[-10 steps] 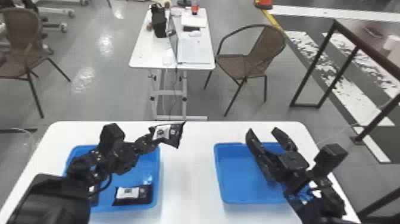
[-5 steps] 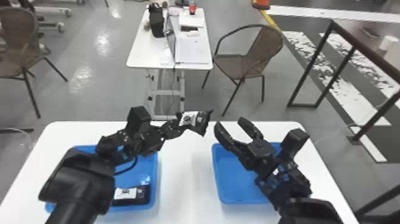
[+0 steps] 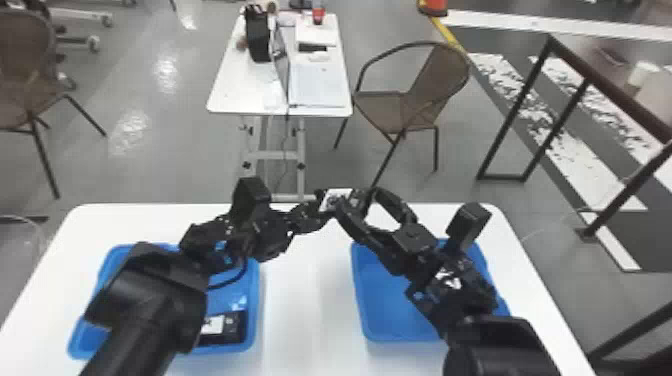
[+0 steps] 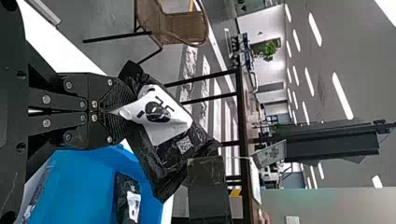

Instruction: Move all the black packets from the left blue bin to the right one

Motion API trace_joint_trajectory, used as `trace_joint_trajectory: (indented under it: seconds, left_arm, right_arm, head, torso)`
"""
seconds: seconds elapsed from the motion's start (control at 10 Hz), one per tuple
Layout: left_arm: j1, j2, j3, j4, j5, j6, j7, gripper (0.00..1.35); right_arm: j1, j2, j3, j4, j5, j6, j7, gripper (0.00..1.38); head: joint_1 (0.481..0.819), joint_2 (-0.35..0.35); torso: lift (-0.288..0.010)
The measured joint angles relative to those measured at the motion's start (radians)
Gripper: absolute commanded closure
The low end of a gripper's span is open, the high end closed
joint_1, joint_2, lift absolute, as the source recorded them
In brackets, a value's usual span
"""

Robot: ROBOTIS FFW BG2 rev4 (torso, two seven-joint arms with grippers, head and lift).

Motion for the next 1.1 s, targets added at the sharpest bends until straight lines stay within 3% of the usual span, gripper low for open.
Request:
trace_joint_trajectory:
  seconds: [0.1, 0.2, 0.3, 0.6, 0.8, 0.9, 1.1]
  left_arm:
    - [-0.007, 0.000, -0.011, 0.006, 0.002, -0.003, 0.002, 1.22]
    - [-0.010, 0.000, -0.015, 0.010, 0.007, -0.003, 0.004, 1.22]
    - [-0.011, 0.000, -0.017, 0.011, 0.015, -0.003, 0.005, 1.22]
    - [-0.011, 0.000, -0.028, 0.011, 0.034, -0.005, 0.005, 1.22]
    - [-0.009, 0.000, -0.025, 0.011, 0.038, -0.006, 0.005, 1.22]
    - [-0.007, 0.000, -0.023, 0.011, 0.040, -0.006, 0.010, 1.13]
    - [0.020, 0.000, -0.009, 0.011, 0.064, -0.005, 0.048, 0.56]
  right_arm:
    - [-0.004, 0.000, 0.012, 0.005, -0.004, 0.002, 0.001, 0.27]
    - [-0.008, 0.000, 0.024, 0.011, -0.008, 0.007, 0.002, 0.52]
    - [-0.013, 0.000, 0.034, 0.023, -0.009, 0.018, 0.004, 0.86]
    - [-0.033, 0.000, 0.041, 0.039, 0.002, 0.047, 0.003, 1.29]
    - [-0.033, 0.001, 0.040, 0.042, 0.002, 0.023, -0.011, 1.28]
    - [-0.032, 0.002, 0.040, 0.047, -0.002, 0.004, -0.012, 1.28]
    - [-0.032, 0.002, 0.035, 0.060, -0.026, -0.018, -0.017, 1.28]
  head:
    - [0.695, -0.131]
    - [0.695, -0.125]
    - [0.695, -0.118]
    - [0.695, -0.116]
    - [0.695, -0.118]
    - [0.695, -0.119]
    - [0.695, -0.116]
  torso:
    - [0.000]
    - [0.000]
    - [0.000]
    - [0.000]
    - [0.000]
    - [0.000]
    - [0.000]
